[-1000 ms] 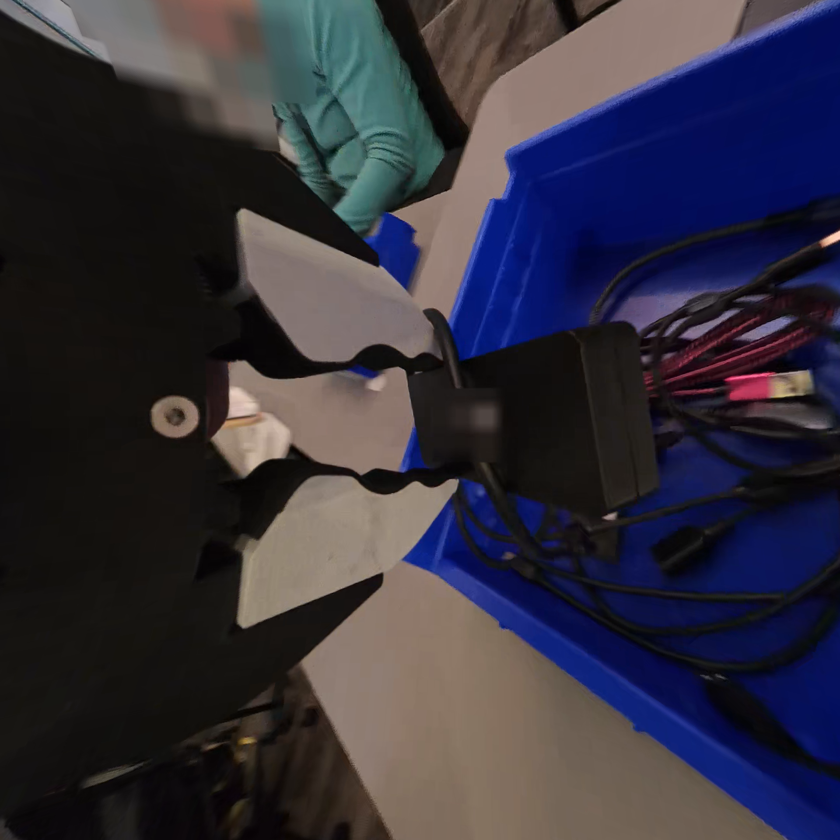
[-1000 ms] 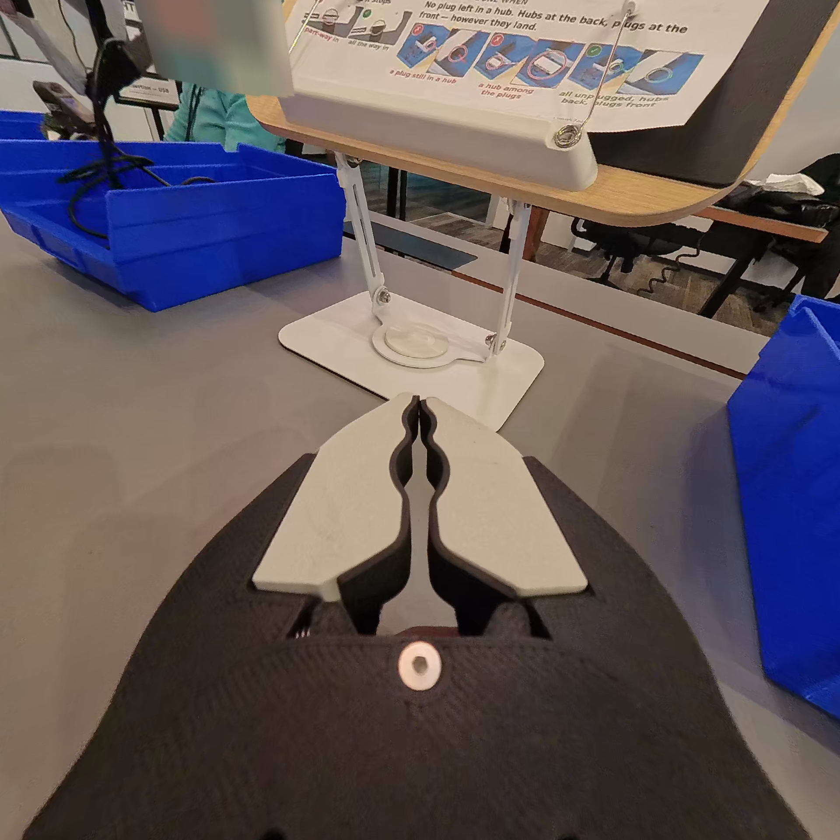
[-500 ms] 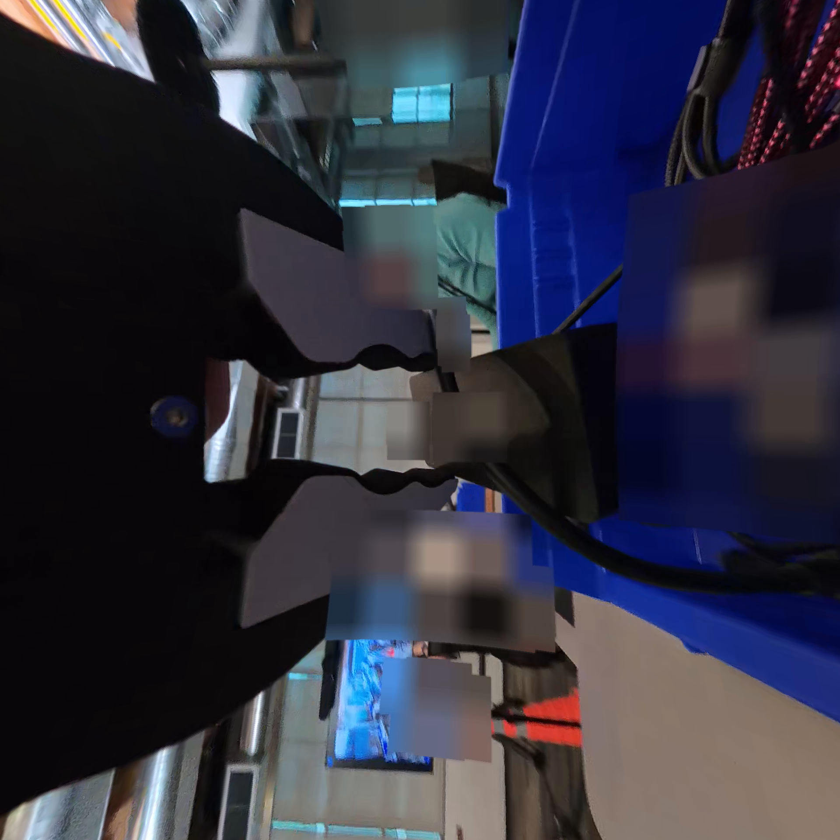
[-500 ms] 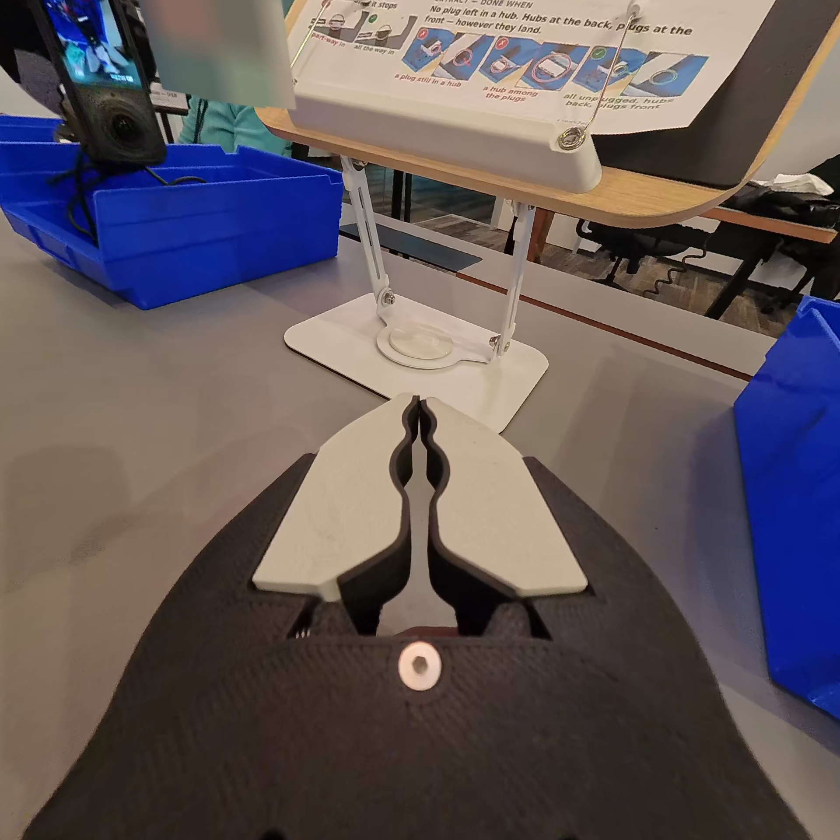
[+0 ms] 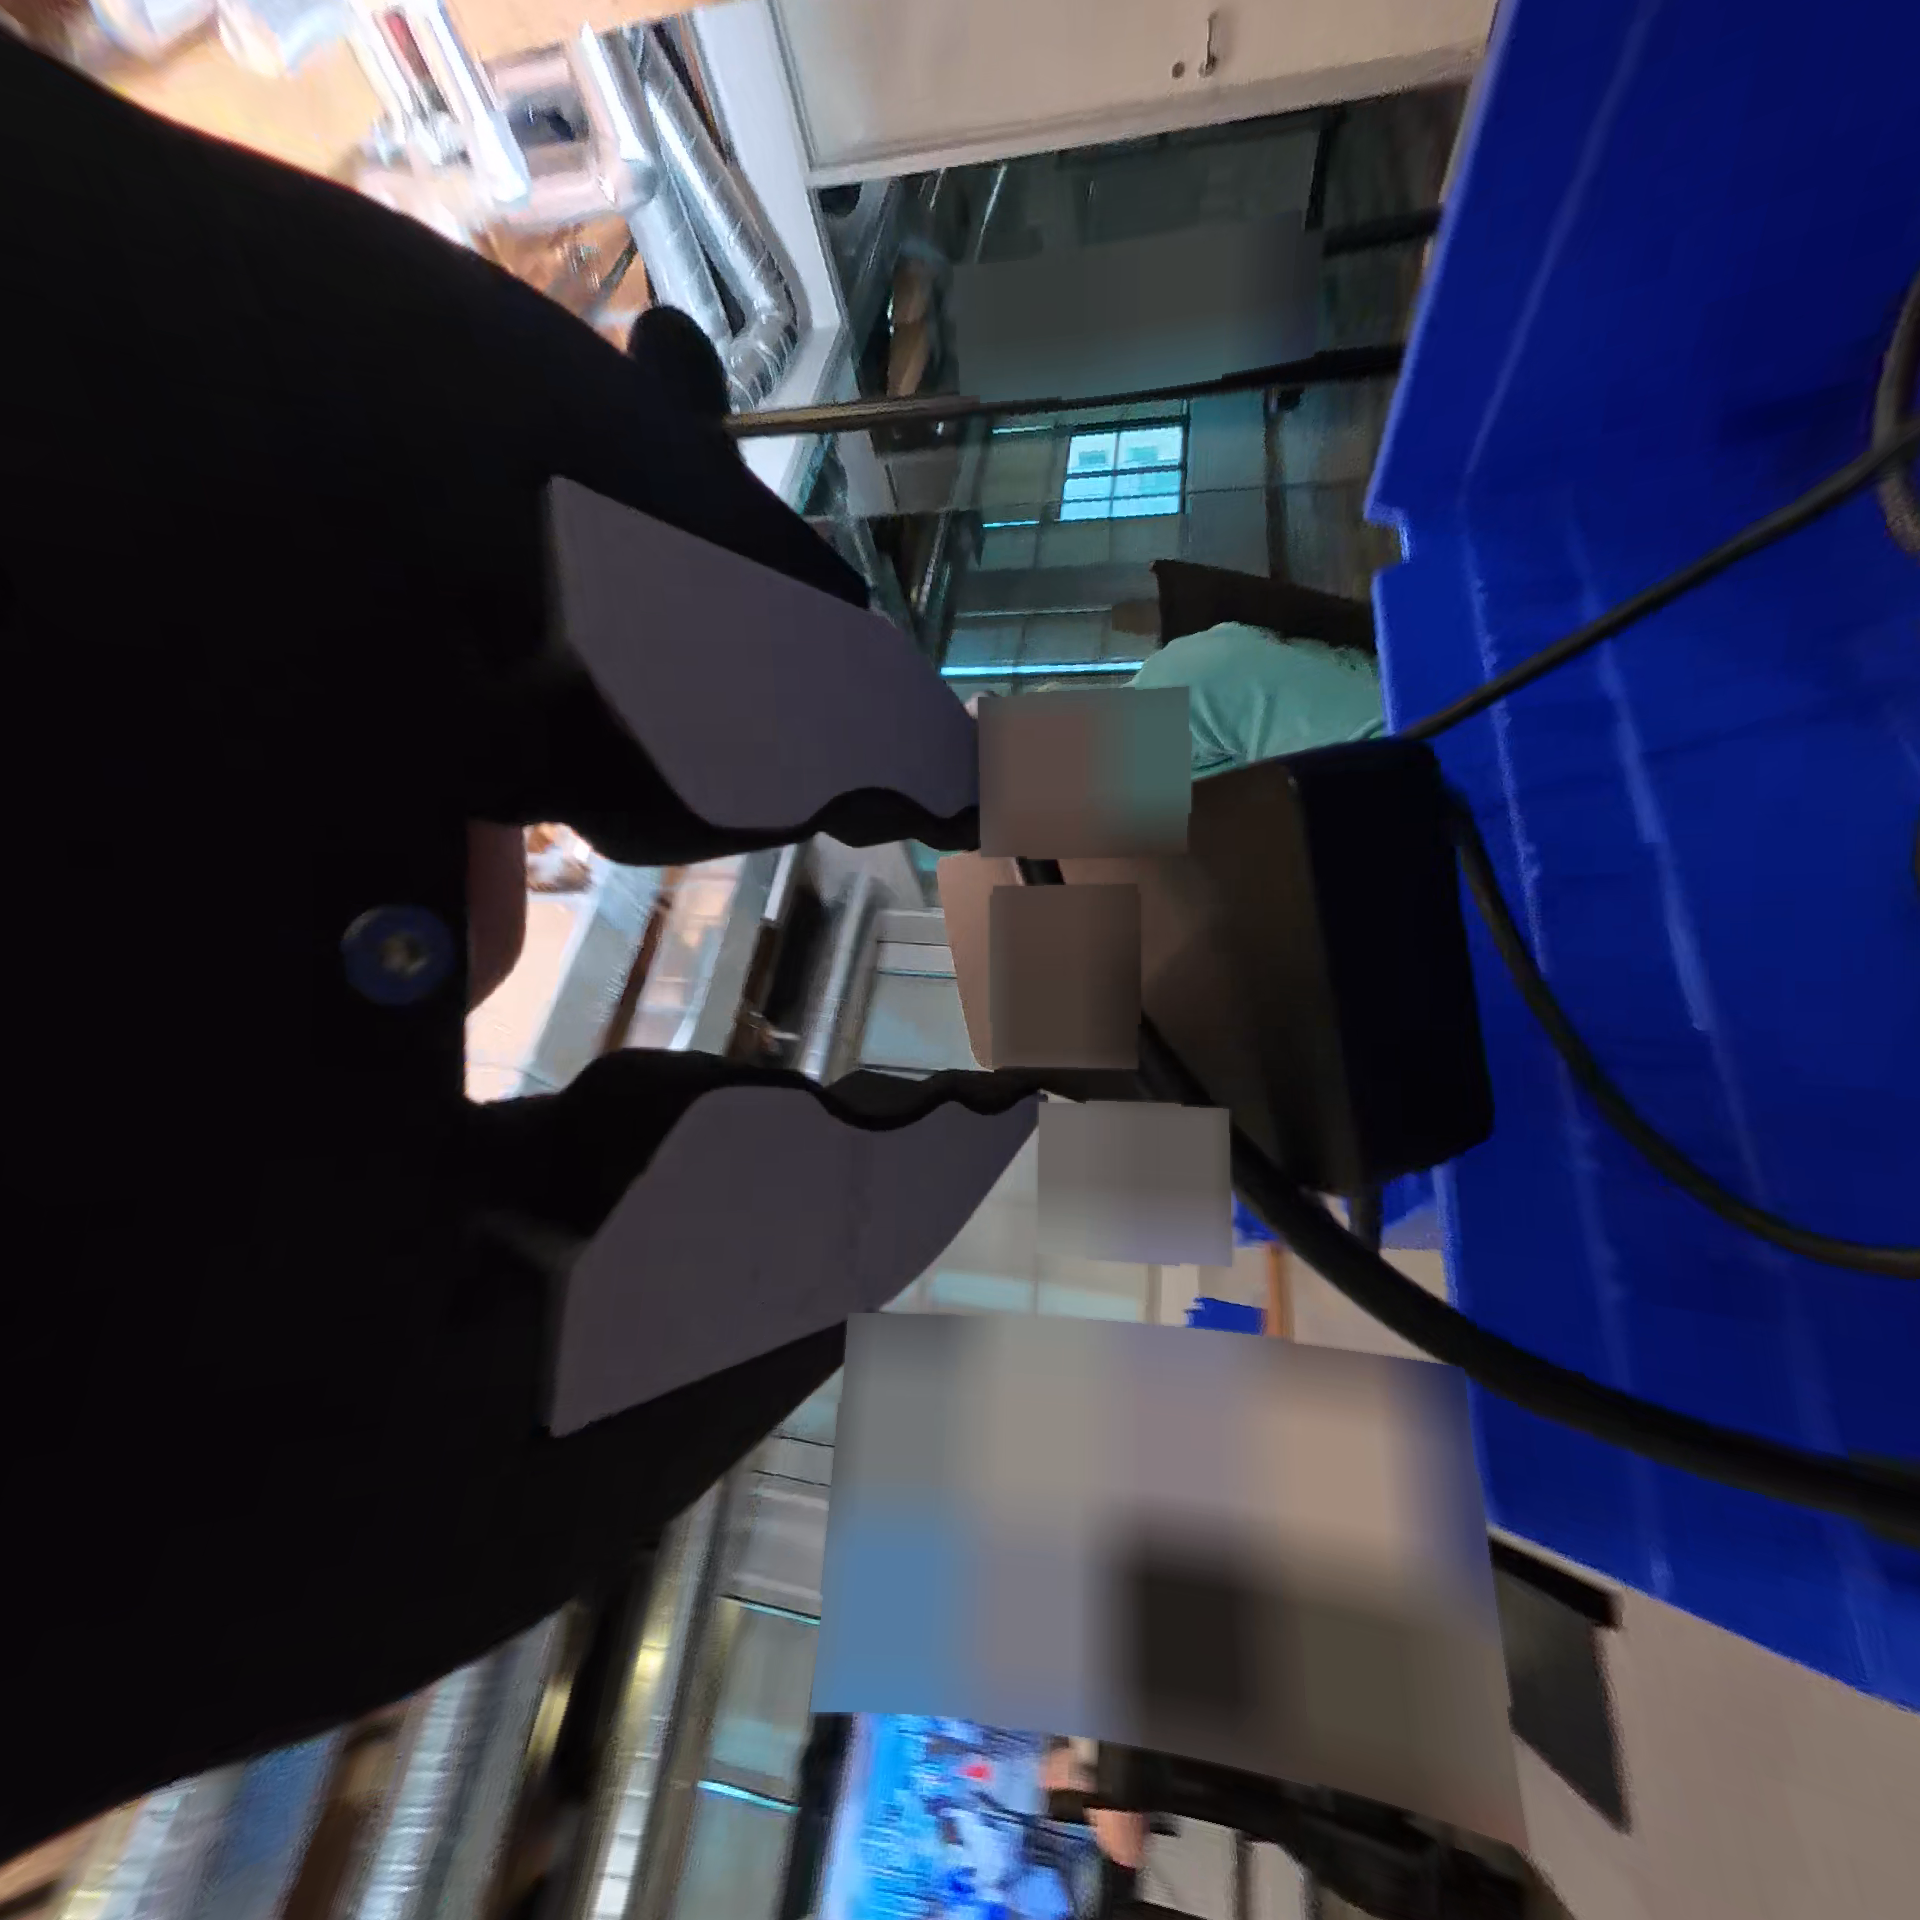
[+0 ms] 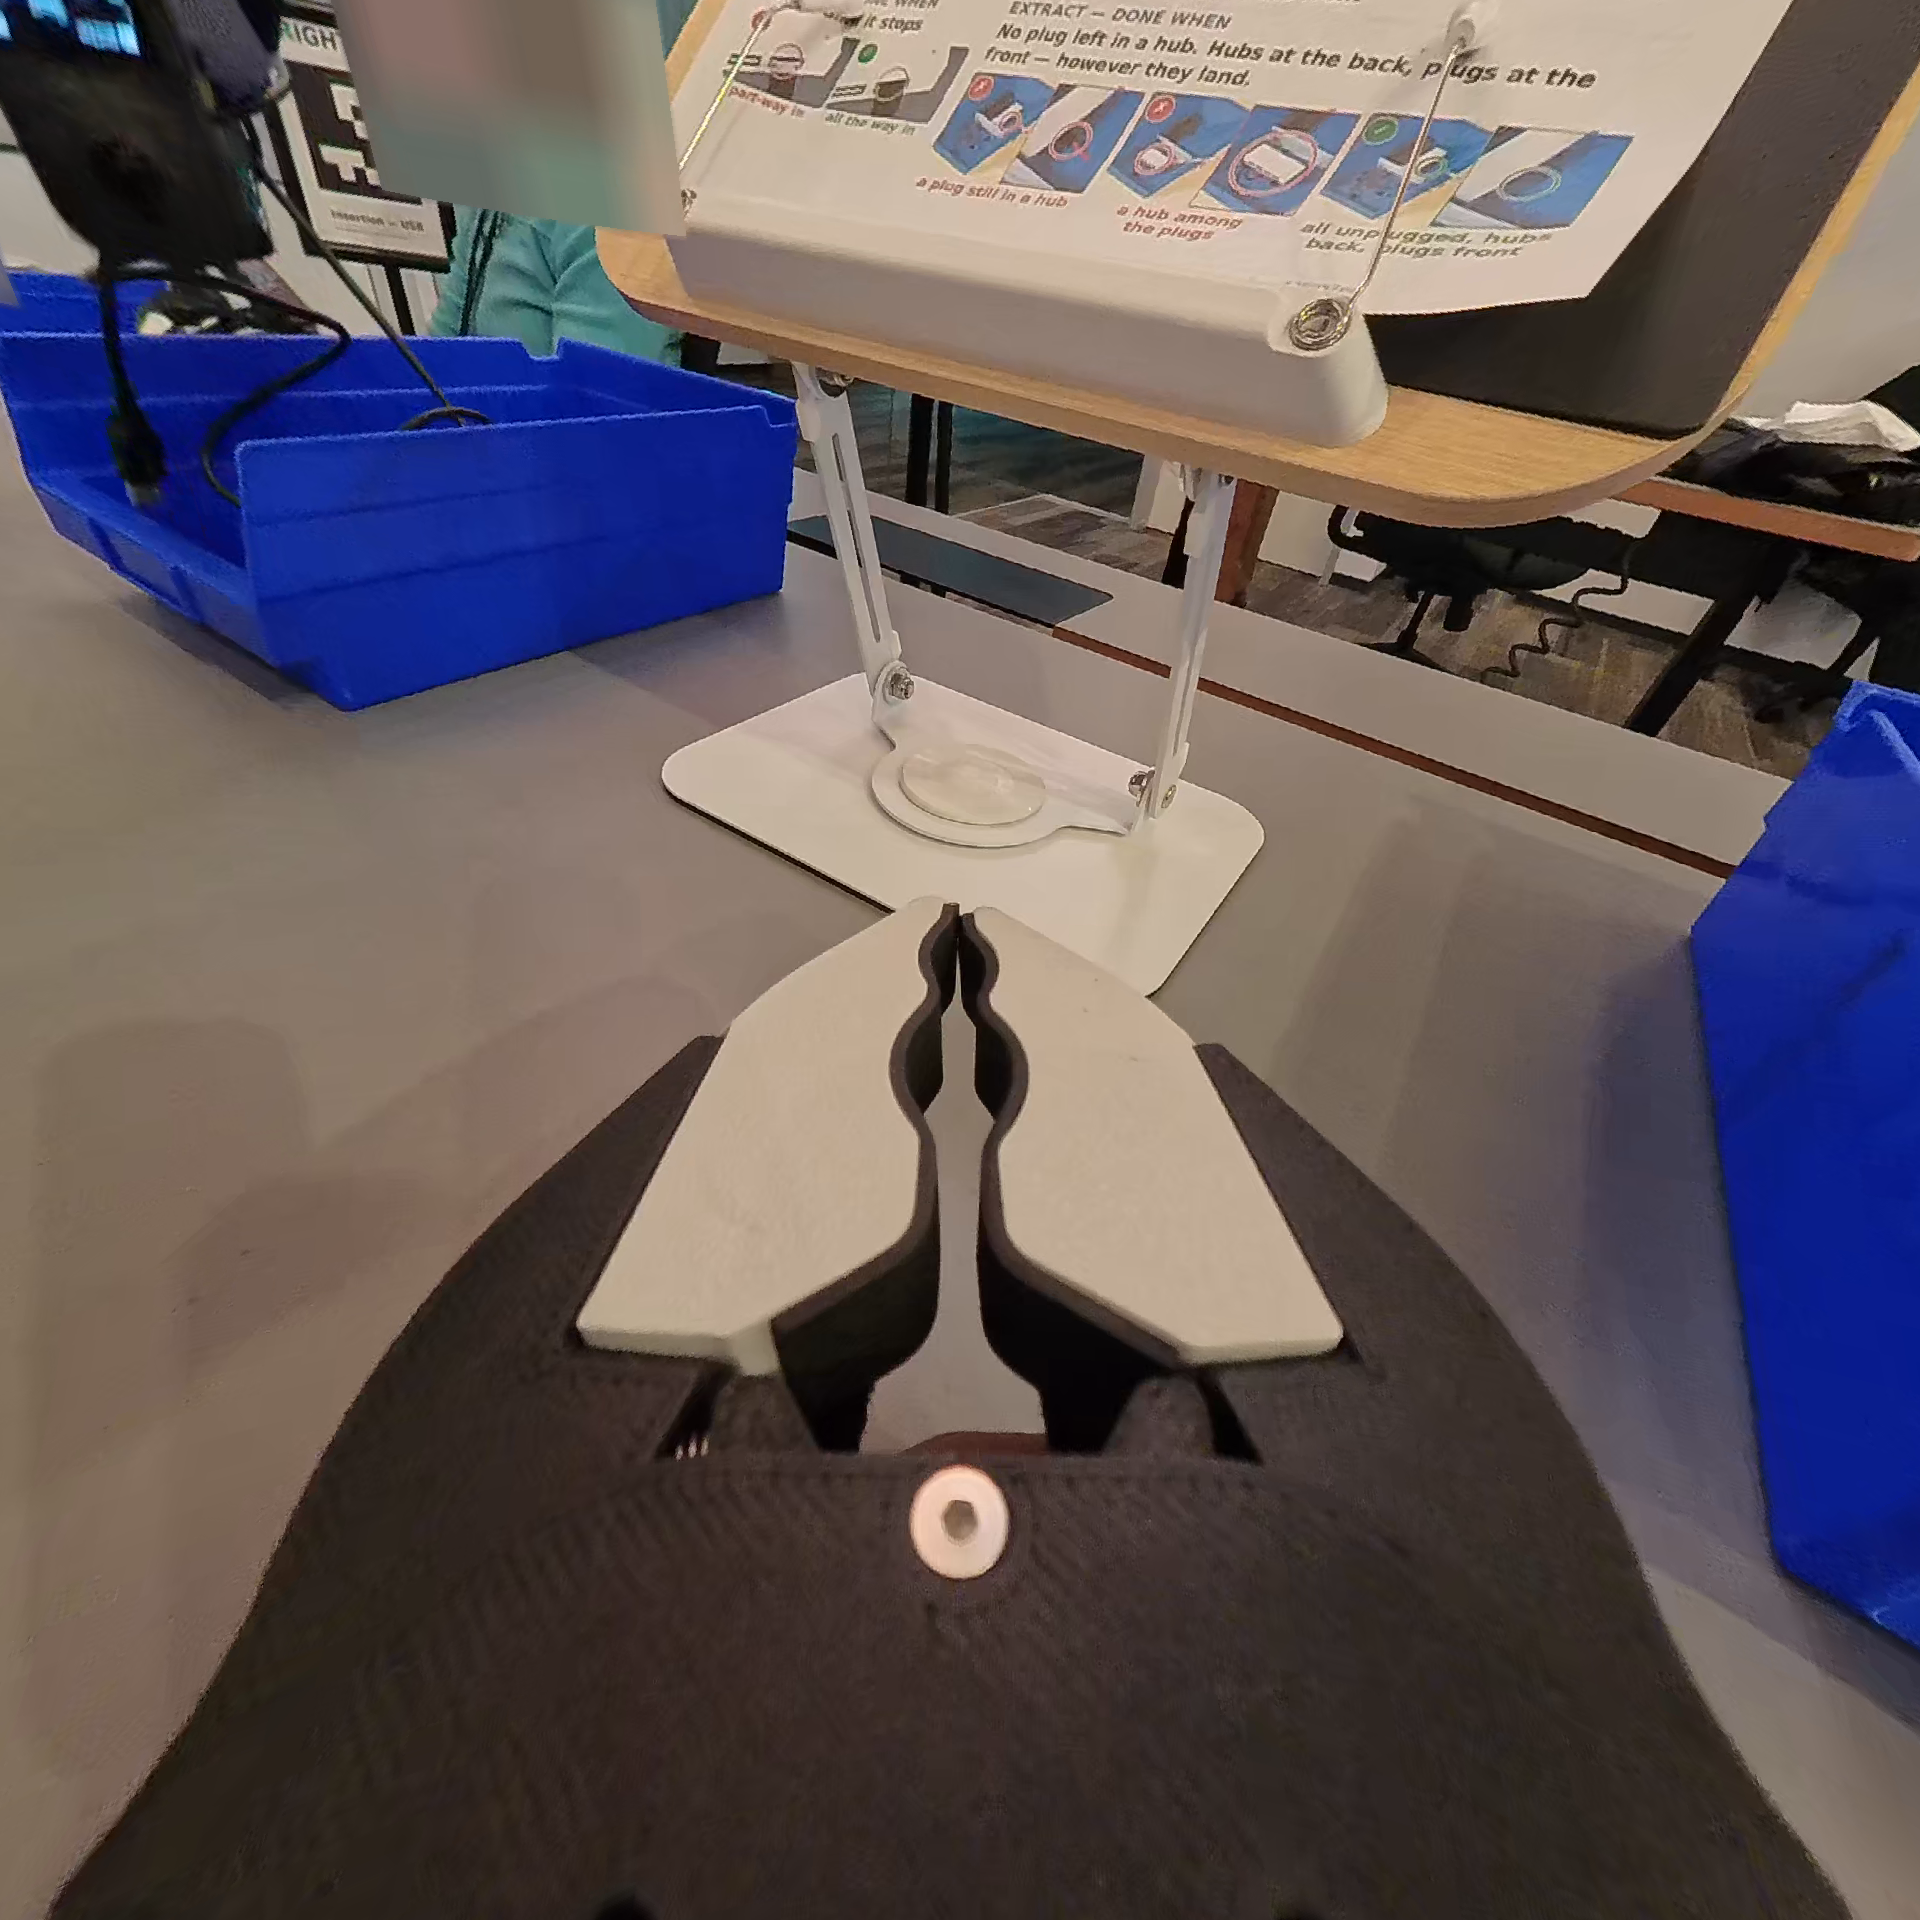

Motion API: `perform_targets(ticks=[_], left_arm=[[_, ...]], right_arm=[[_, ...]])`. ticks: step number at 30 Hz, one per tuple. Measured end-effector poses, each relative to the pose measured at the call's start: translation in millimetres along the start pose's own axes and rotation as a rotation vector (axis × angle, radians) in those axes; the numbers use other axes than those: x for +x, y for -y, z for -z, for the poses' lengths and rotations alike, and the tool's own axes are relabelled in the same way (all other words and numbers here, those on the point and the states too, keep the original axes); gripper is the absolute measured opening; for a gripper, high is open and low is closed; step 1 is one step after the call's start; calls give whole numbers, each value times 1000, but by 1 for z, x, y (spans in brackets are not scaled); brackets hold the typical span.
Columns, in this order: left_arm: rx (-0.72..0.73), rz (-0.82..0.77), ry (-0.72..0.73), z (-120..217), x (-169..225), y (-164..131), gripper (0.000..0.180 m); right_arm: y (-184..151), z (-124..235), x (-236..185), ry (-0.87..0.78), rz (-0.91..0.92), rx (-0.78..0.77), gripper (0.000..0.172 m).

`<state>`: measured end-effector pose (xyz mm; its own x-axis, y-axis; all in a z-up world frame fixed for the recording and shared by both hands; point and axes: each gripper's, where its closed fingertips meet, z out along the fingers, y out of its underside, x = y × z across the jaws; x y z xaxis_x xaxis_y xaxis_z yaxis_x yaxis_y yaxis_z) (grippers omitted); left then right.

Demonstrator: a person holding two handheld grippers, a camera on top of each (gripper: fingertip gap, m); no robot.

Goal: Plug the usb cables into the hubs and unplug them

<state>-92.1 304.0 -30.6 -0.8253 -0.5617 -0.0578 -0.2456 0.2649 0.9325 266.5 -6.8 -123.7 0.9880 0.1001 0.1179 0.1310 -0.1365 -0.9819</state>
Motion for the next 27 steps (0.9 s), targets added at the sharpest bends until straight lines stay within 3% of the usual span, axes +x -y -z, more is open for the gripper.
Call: perform_targets(ticks=[4,13,19,22,27], left_arm=[[164,200,149,25,-28,-14,41],[434,680,289,74,-50,-121,41],[498,1000,501,106,-67,-208,42],[448,1056,545,111,-66,-245,41],[460,1193,687,158,-74,-309,42]], right_arm=[[0,0,1,-1,-7,3,0],[1,1,0,4,-14,7,0],[1,0,-1,5,-8,4,0],[1,0,-1,3,-6,3,0],[1,0,-1,4,-9,3,0]])
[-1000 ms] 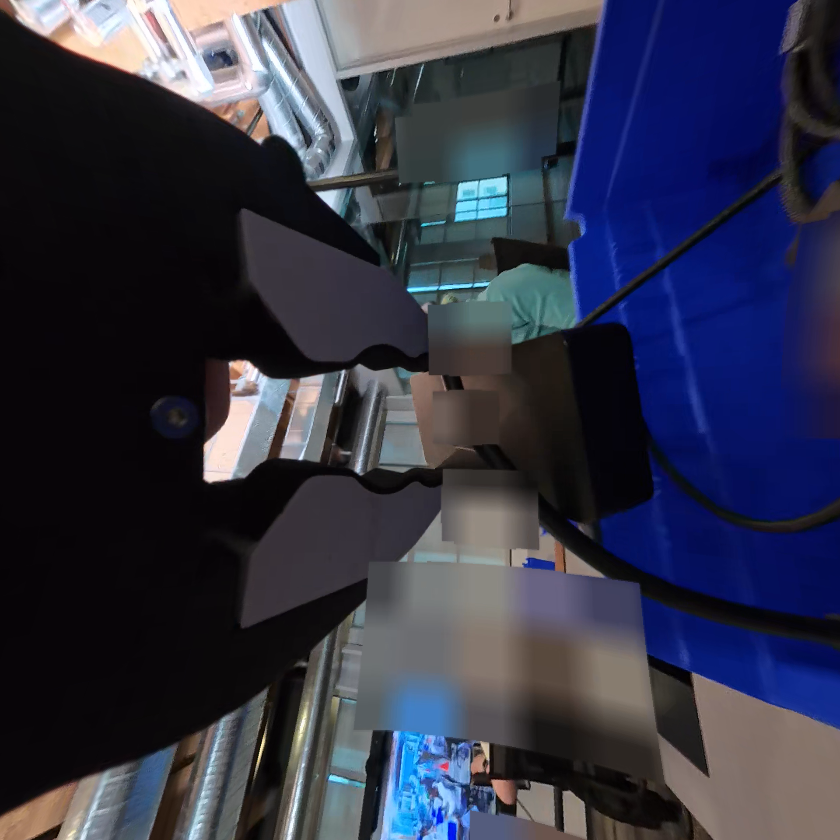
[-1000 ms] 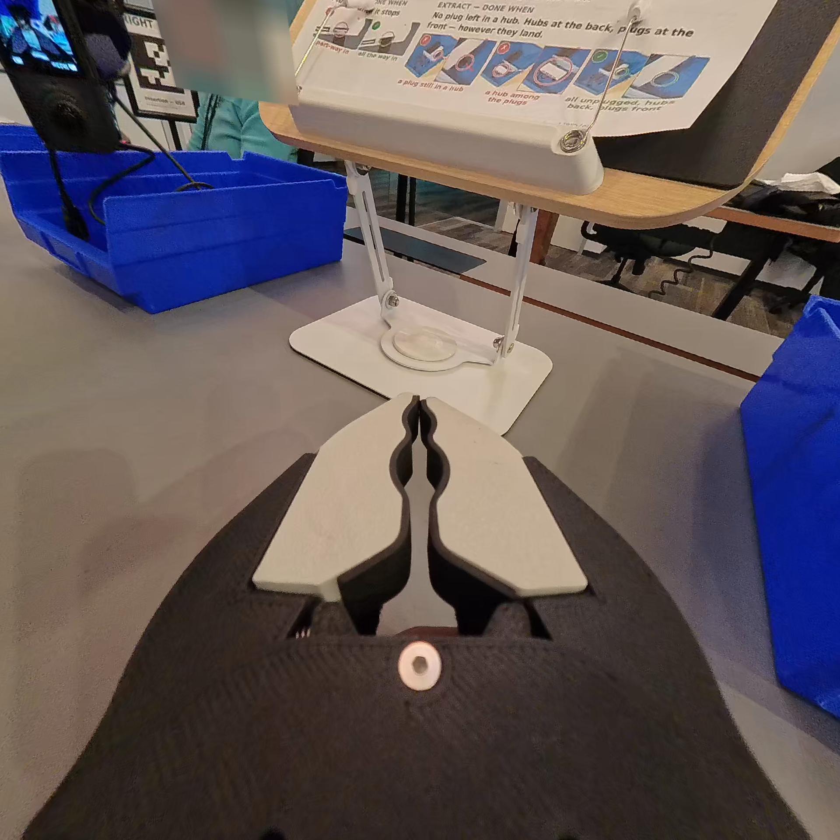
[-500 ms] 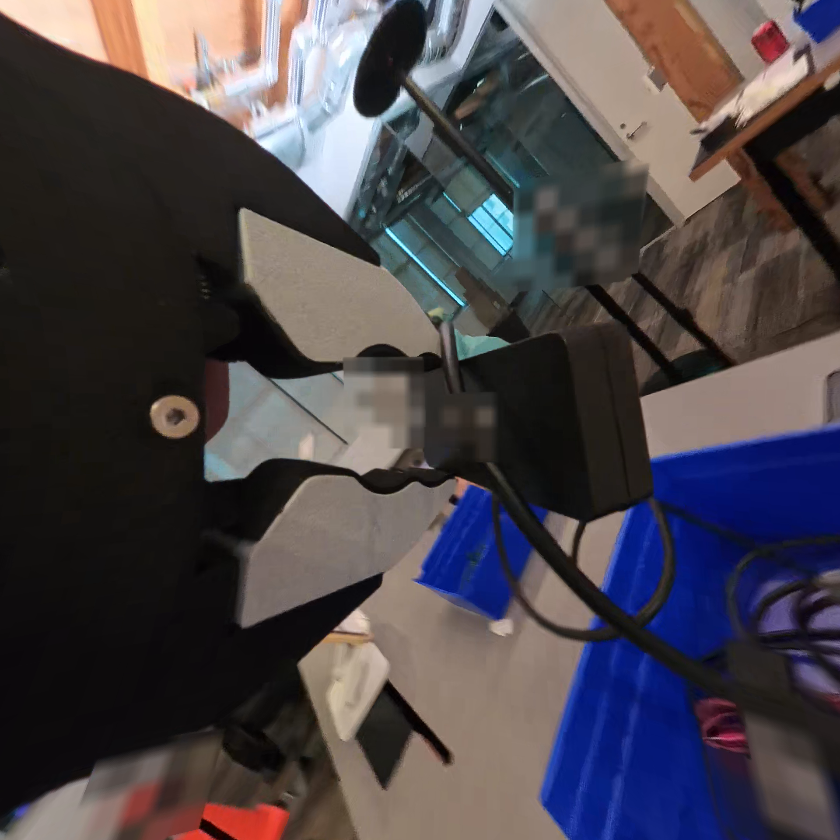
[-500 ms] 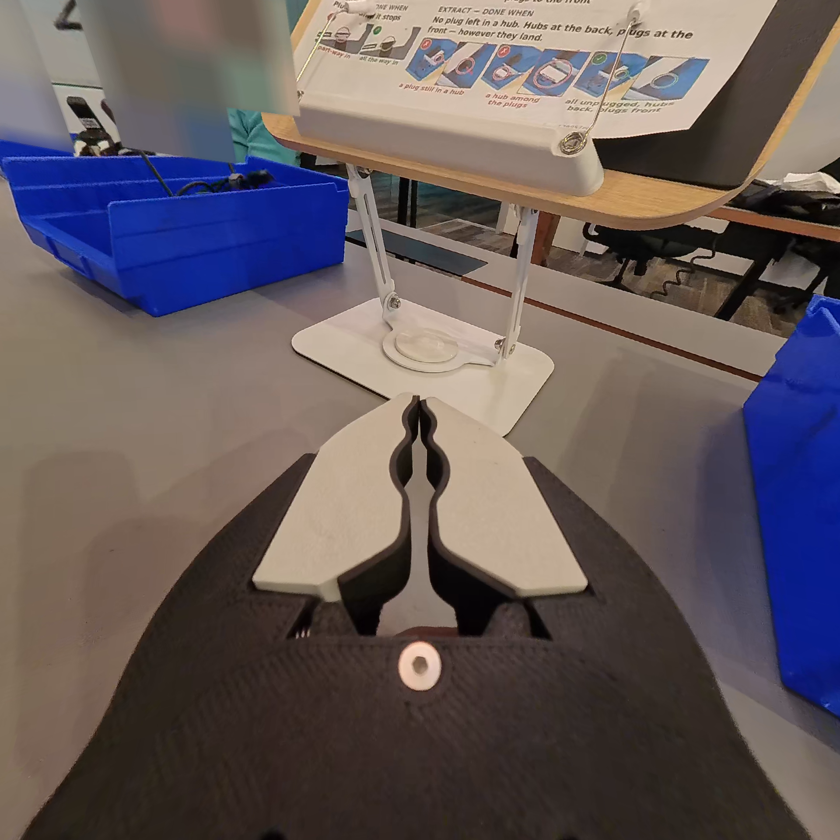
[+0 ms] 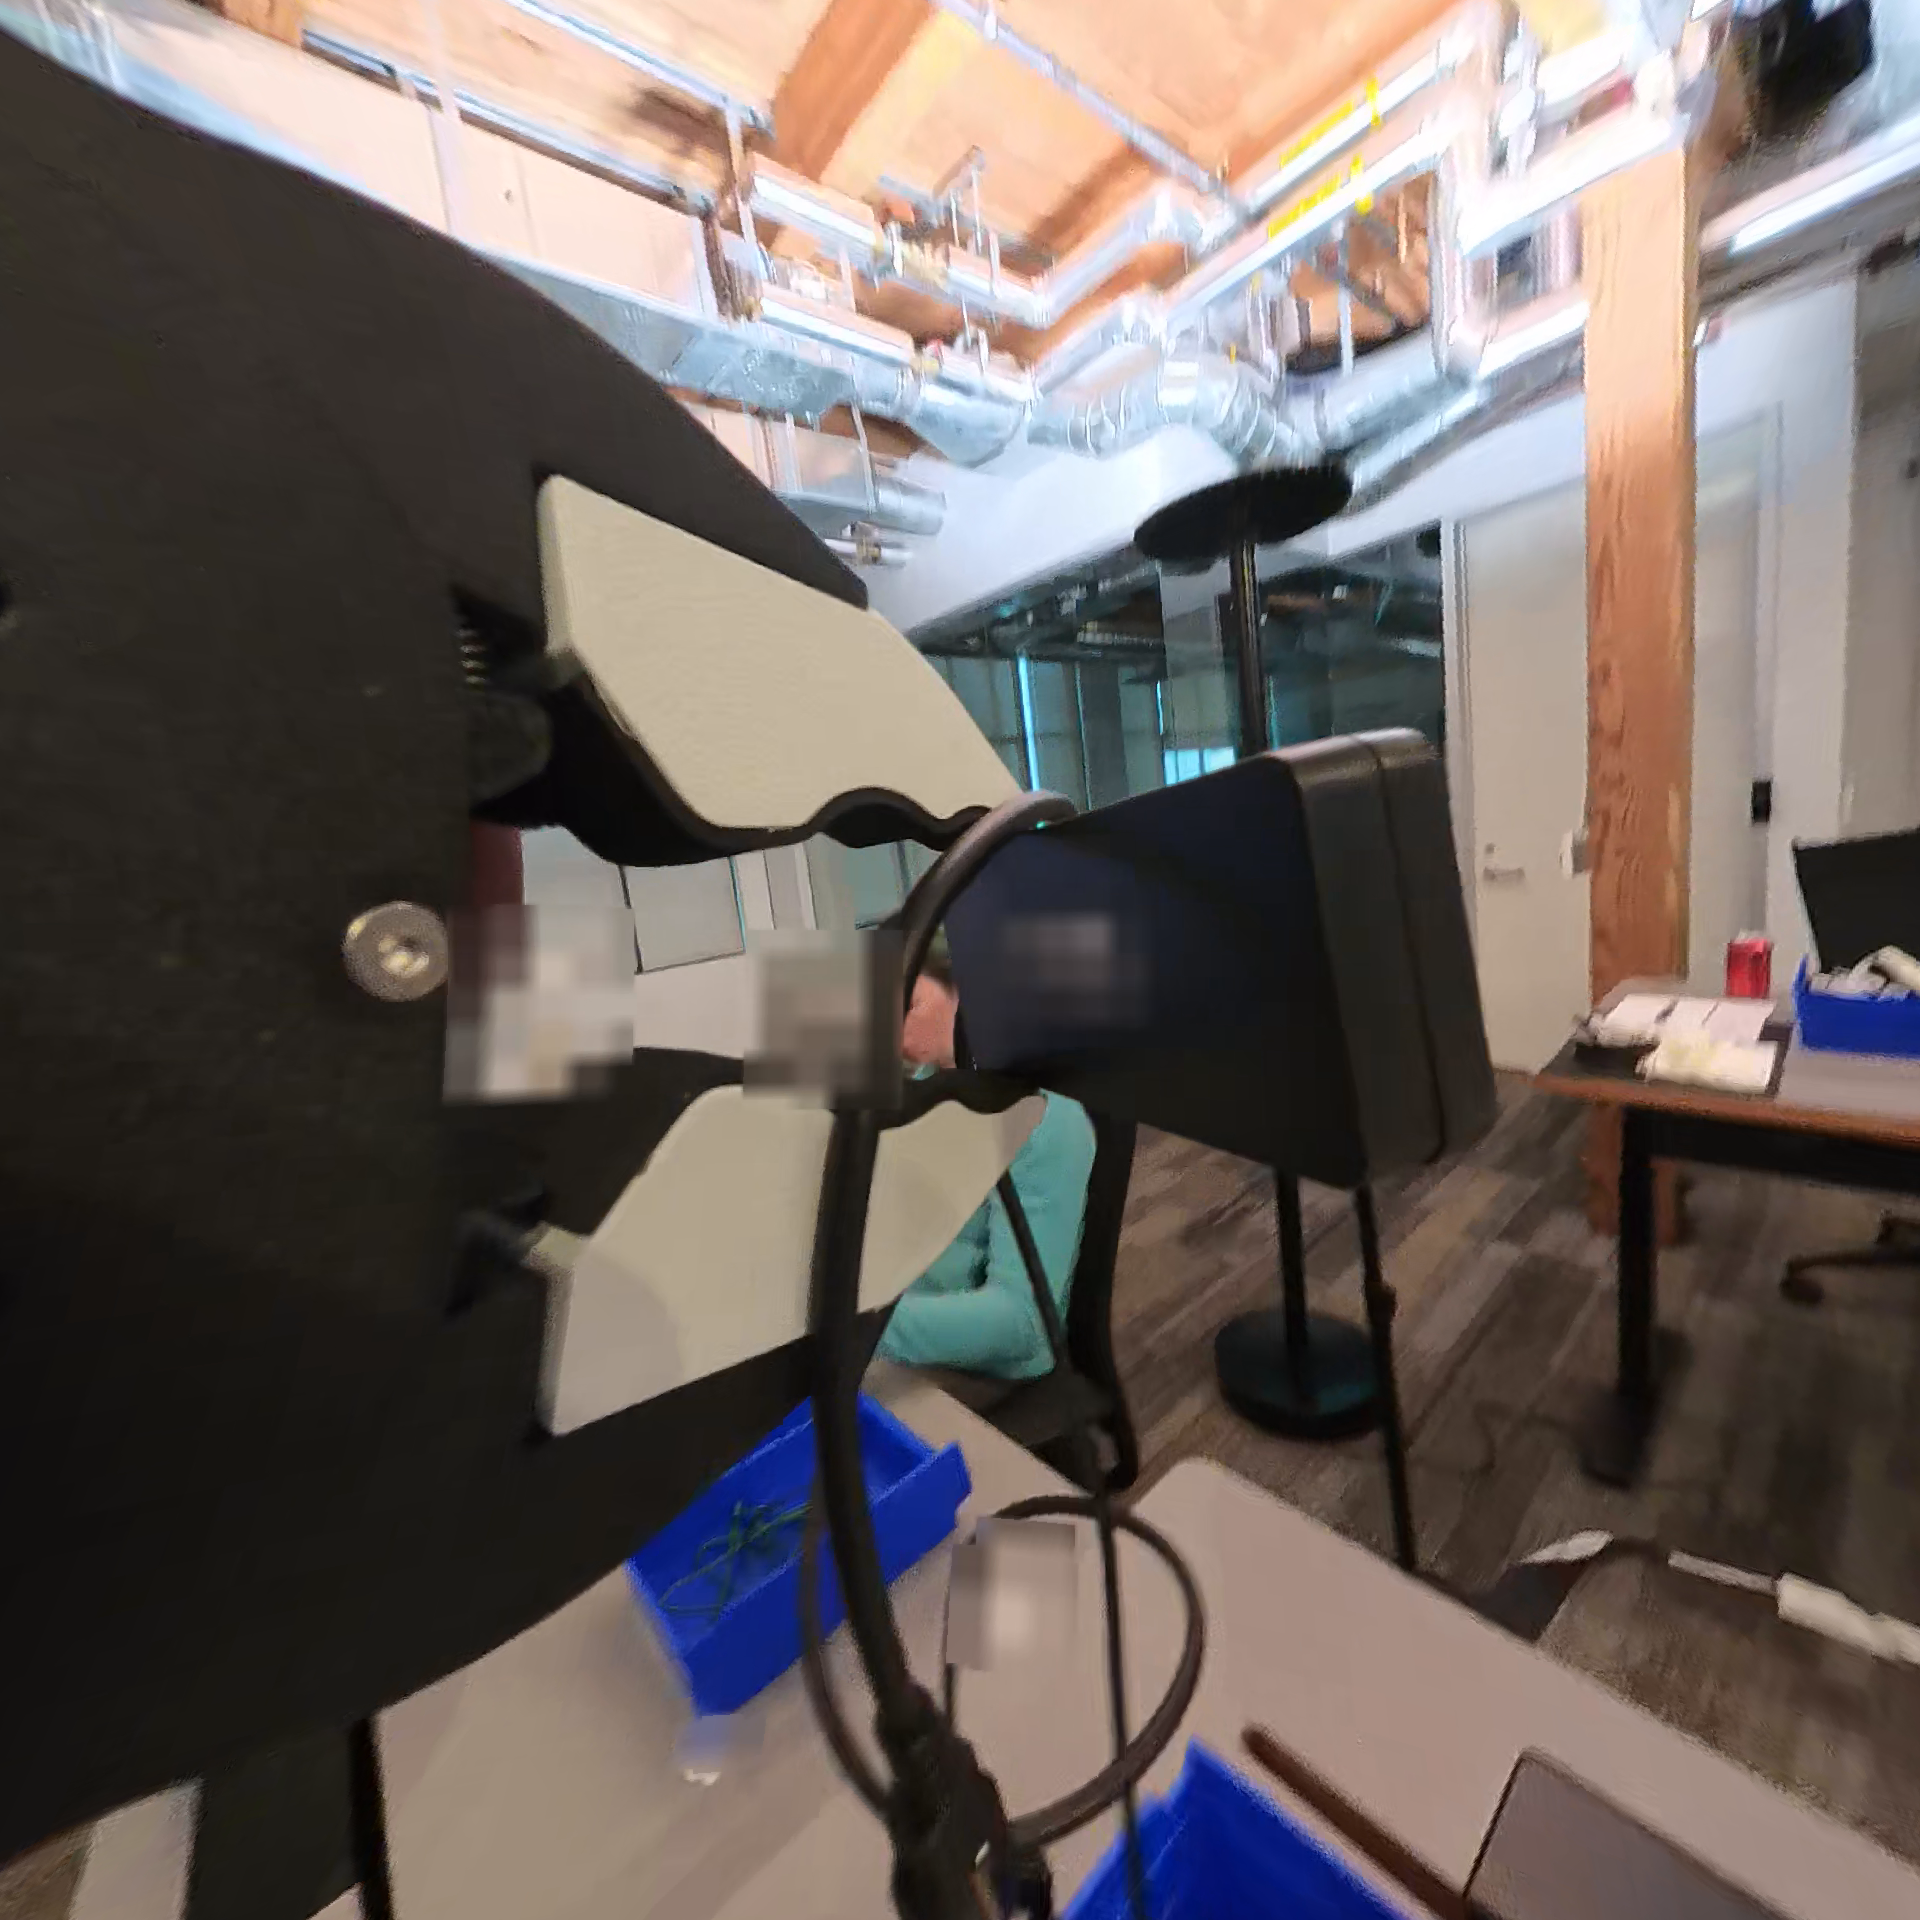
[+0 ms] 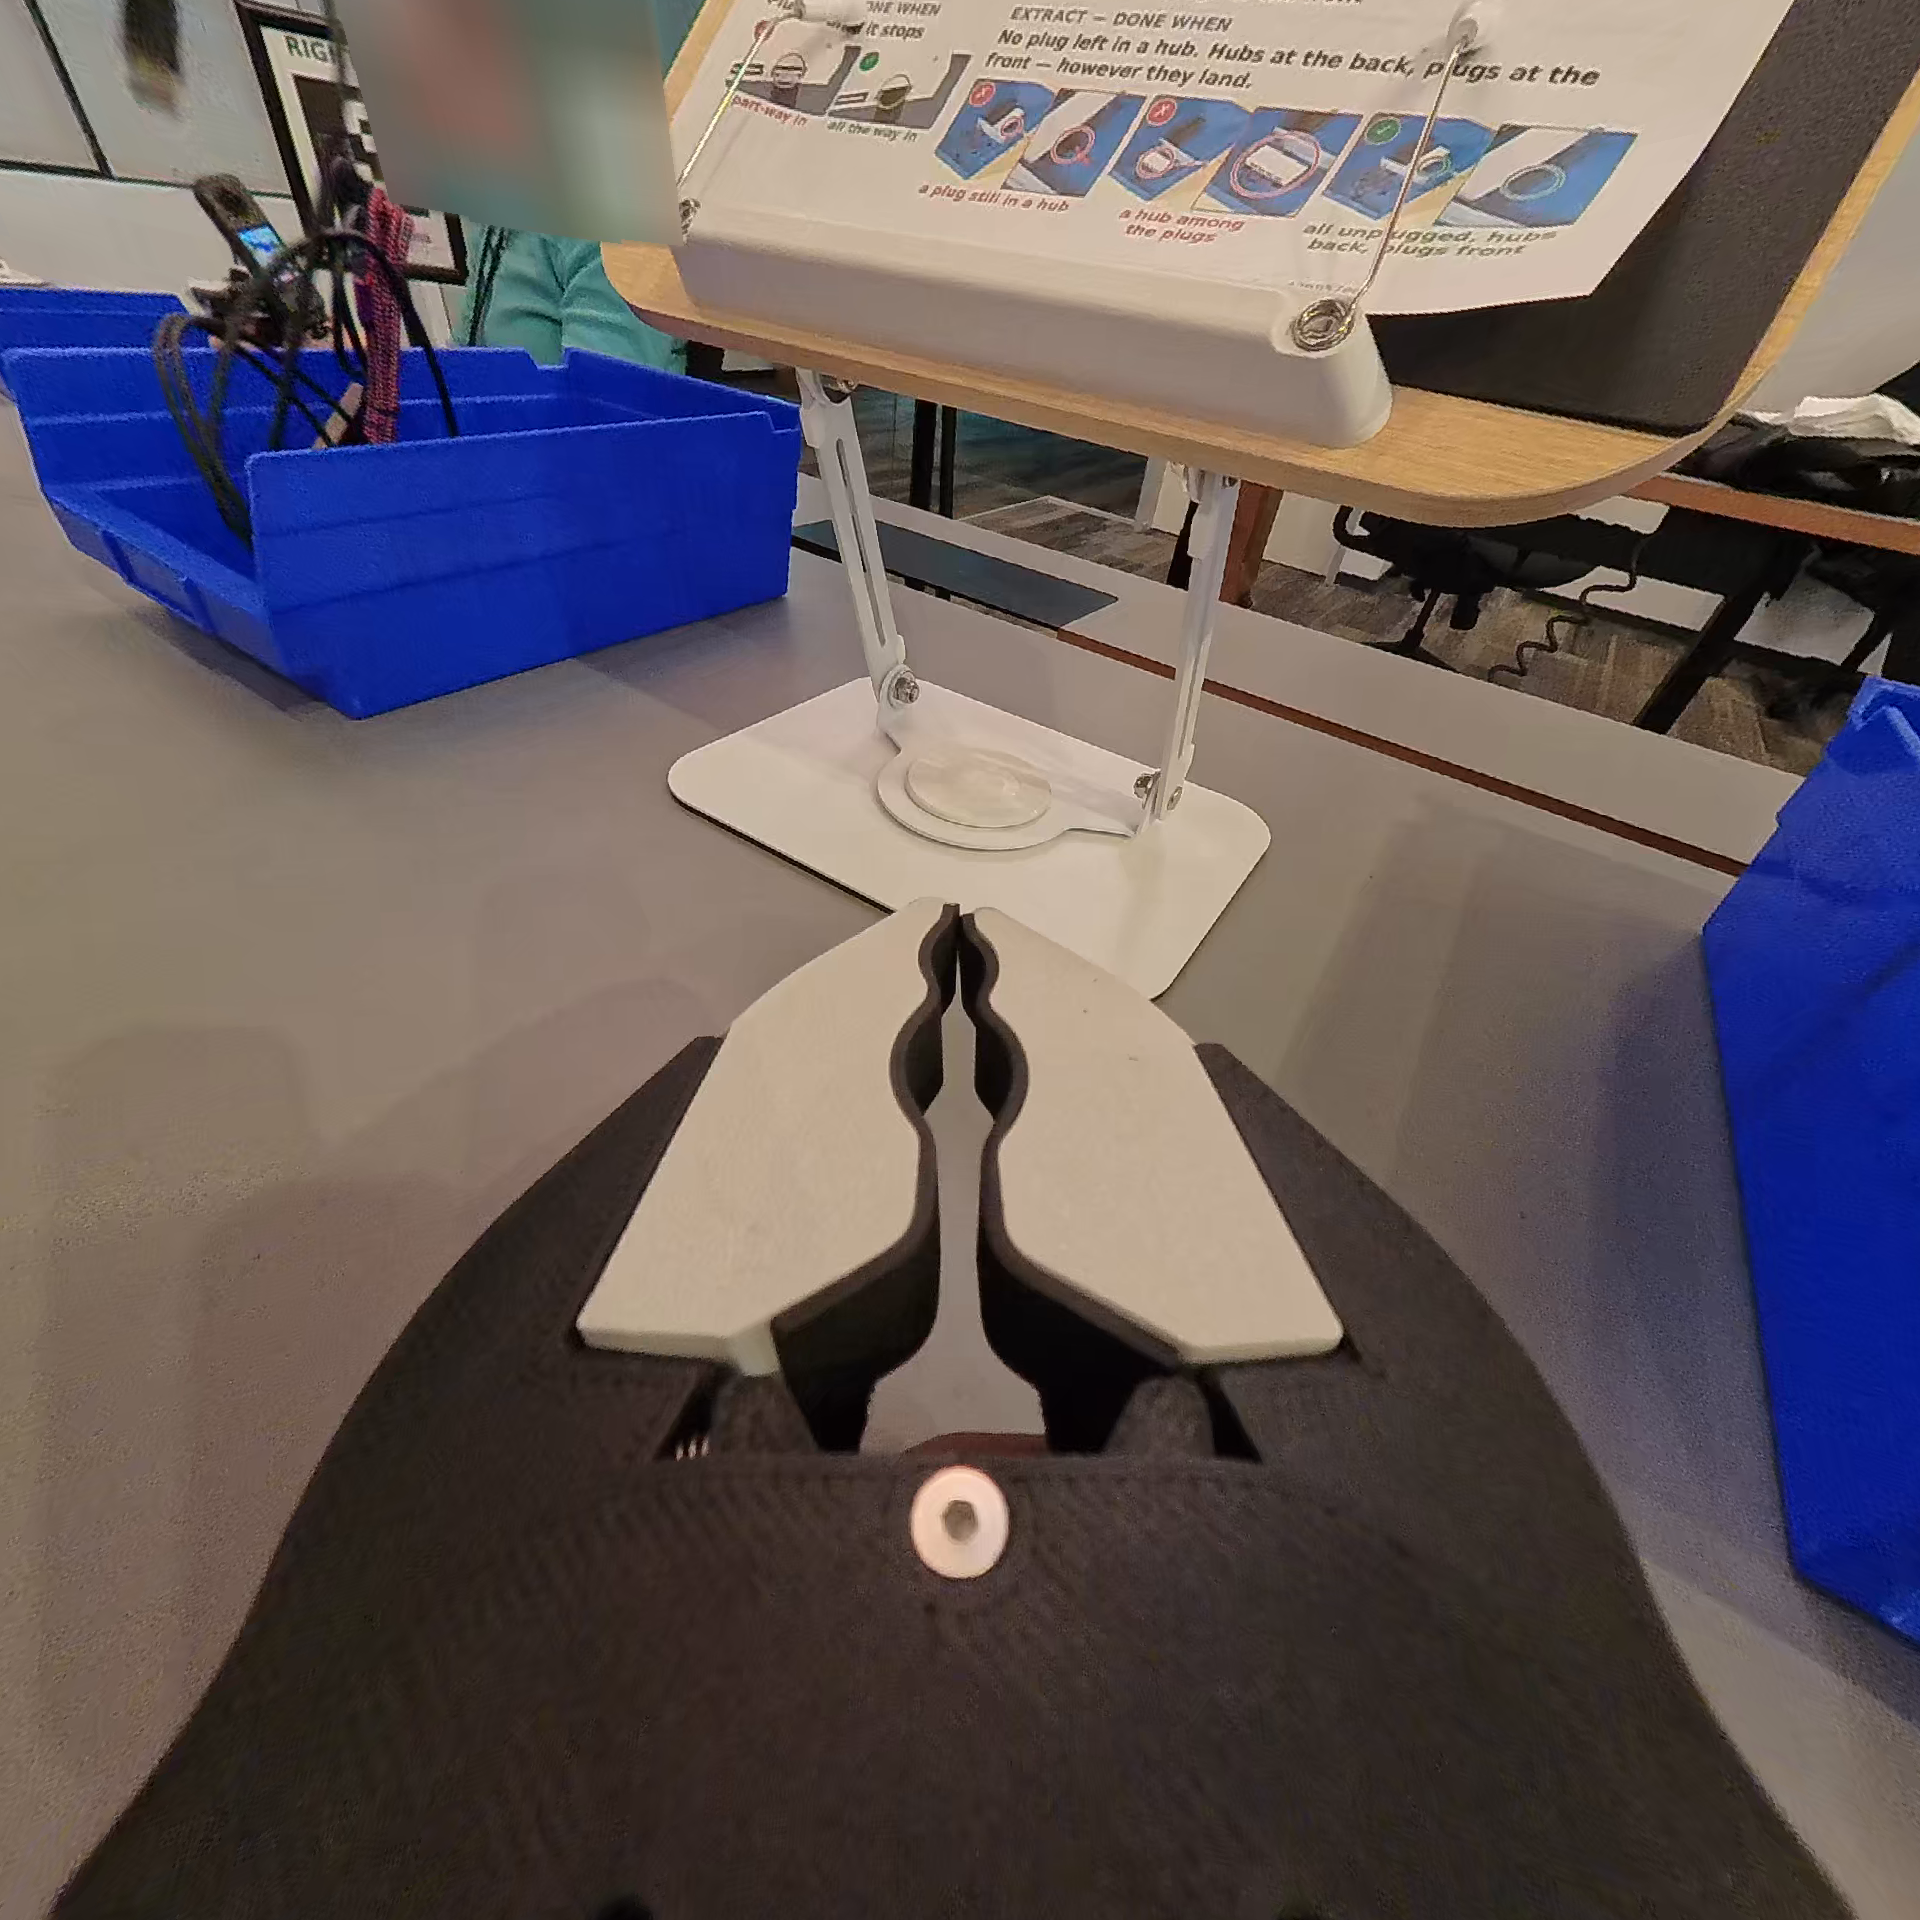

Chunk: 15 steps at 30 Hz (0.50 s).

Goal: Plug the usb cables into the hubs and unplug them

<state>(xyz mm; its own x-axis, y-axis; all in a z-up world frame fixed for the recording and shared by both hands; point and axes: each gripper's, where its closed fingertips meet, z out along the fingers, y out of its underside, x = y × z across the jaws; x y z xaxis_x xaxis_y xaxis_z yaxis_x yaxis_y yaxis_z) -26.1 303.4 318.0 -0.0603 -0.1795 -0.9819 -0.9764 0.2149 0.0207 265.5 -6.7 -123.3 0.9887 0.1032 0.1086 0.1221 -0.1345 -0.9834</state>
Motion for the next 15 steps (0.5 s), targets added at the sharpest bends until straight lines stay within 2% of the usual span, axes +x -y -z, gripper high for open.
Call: perform_targets(ticks=[2,3,5,9,12,15], left_arm=[[36,45,49,12,-26,7,41],[64,67,30,17,-31,12,42],[64,65,90,22,-43,16,41],[161,142,68,28,-37,34,42],[160,179,106,26,-41,27,42],[231,242,127,42,-54,30,42]], right_arm=[[0,0,0,-1,-2,2,0],[0,0,0,-1,-2,2,0],[0,1,0,1,-2,3,0],[1,1,-1,6,-2,7,0],[1,1,-1,10,-7,8,0],[1,1,-3,18,-8,7,0]])
